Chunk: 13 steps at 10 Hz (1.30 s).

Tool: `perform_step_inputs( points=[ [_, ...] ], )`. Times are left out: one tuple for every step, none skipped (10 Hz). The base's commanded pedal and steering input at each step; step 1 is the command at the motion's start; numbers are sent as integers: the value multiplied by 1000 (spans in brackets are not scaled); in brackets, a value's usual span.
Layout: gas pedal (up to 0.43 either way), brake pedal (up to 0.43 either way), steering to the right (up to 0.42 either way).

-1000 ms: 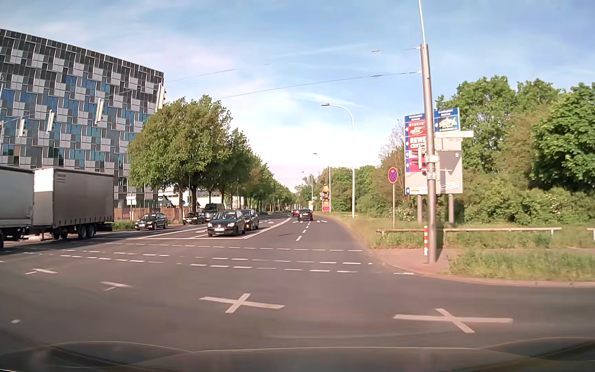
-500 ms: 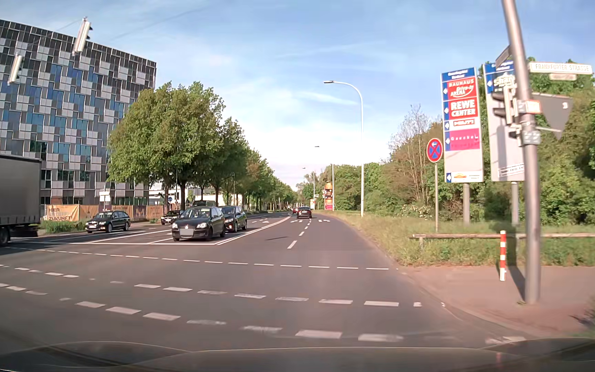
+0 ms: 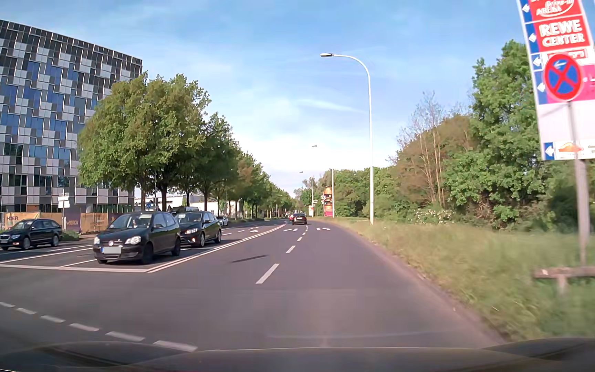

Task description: Follow the waypoints while adhering to traffic rules and regulations

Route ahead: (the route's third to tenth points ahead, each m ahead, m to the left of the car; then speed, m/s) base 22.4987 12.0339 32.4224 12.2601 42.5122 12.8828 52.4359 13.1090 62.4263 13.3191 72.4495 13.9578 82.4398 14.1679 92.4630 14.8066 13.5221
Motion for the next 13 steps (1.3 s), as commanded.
perform_step_inputs(
  points=[
    [287,0,0],
    [287,0,0],
    [280,0,0],
    [280,0,0],
    [280,0,0],
    [280,0,0],
    [268,0,0],
    [268,0,0],
    [268,0,0],
    [268,0,-2],
    [268,0,-5],
    [268,0,-6],
    [268,0,-6]
  ],
)
